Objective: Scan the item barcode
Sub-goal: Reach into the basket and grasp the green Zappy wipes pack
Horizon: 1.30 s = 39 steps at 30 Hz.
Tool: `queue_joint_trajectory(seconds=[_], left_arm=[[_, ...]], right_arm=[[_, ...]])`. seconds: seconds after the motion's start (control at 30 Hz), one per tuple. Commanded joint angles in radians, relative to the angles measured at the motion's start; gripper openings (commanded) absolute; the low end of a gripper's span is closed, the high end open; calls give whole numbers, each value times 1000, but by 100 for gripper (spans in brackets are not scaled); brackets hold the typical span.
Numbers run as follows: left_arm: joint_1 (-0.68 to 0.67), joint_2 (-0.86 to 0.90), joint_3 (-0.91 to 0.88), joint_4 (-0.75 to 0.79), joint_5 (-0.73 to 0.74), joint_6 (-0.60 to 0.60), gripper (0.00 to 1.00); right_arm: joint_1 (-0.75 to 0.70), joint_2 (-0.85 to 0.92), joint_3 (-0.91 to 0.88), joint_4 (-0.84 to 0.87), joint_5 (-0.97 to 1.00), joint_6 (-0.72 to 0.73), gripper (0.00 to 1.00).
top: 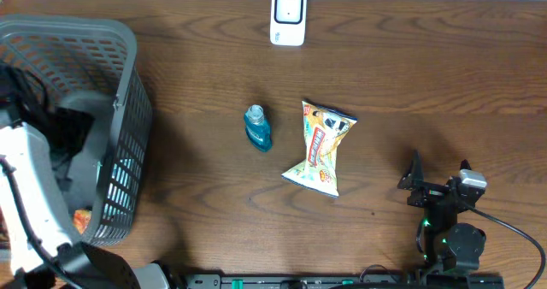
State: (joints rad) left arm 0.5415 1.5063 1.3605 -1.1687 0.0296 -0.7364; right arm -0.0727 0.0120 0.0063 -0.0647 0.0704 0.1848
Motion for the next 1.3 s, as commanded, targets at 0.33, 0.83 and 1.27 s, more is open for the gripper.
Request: queue_joint_trajectory(seconds=[0.33,0.83,1.27], left_arm=[[3,3,-323,194,15,-271,98],[2,4,-390,365,12,-271,98],[2,116,-392,335,12,-249,84]], right_arm=[[2,-5,-1,-4,-2,-10,99],[2,-5,-1,-4,-2,-10,99],[2,-5,-1,-4,-2,-10,99]])
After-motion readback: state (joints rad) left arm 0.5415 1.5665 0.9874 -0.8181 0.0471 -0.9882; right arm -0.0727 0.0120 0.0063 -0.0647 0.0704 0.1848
